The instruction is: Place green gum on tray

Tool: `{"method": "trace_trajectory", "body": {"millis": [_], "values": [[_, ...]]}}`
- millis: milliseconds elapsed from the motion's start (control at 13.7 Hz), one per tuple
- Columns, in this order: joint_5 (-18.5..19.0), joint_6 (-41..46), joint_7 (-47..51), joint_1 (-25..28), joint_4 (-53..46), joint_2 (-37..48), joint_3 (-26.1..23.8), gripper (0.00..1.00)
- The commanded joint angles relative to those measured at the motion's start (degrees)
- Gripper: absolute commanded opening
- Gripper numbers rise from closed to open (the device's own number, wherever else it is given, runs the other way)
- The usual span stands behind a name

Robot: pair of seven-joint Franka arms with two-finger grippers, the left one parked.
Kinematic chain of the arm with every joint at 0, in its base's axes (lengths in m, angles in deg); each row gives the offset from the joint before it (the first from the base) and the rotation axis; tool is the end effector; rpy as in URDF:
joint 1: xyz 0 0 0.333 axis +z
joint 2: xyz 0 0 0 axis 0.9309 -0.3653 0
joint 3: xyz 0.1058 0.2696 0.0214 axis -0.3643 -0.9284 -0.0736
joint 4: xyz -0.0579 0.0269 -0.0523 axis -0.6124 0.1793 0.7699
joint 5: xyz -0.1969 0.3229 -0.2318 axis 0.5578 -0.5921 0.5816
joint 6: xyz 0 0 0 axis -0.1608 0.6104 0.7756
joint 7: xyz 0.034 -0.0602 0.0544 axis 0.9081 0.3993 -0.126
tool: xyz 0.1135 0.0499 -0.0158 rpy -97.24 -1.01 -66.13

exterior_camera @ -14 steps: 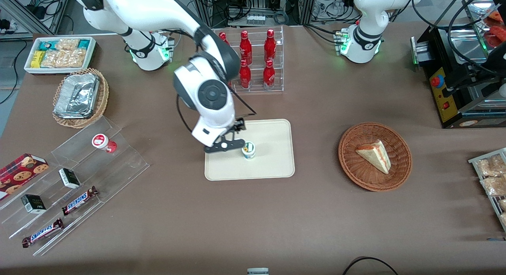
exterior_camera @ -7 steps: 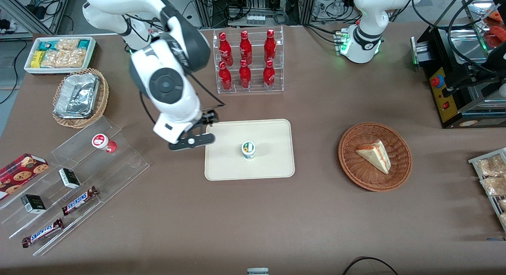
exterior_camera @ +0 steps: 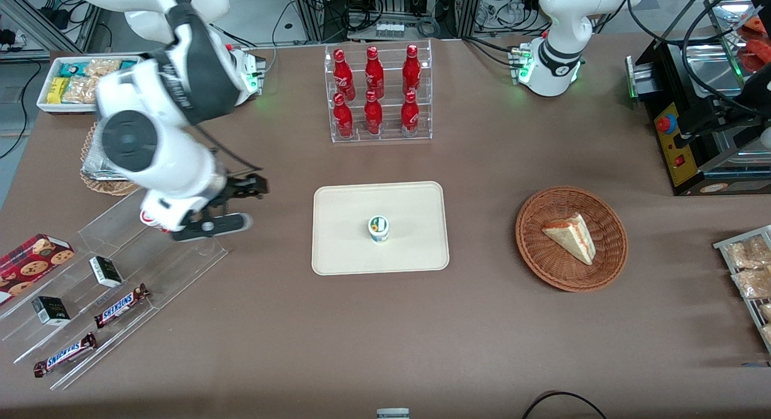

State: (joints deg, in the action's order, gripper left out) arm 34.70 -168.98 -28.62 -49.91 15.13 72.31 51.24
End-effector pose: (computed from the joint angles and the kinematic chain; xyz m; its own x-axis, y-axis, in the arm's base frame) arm 0.6218 0.2059 0.4557 0.9709 0.1511 -0.1856 0.1543 -0.9880 0.0029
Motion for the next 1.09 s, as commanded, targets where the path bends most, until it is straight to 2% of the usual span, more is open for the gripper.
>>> {"method": "trace_trajectory", "body": {"millis": [0, 219, 583, 1020], "values": [[-0.3, 0.0, -6.0, -5.5, 4.6, 4.2, -0.7, 1.0], [-0.3, -0.8, -7.7, -10.8, 7.2, 5.8, -0.7, 1.0], [0.5, 0.8, -11.4, -15.8, 10.8, 12.3, -0.6, 1.0], [0.6, 8.3, -10.9, -17.4, 10.0, 16.5, -0.4, 1.0]]}}
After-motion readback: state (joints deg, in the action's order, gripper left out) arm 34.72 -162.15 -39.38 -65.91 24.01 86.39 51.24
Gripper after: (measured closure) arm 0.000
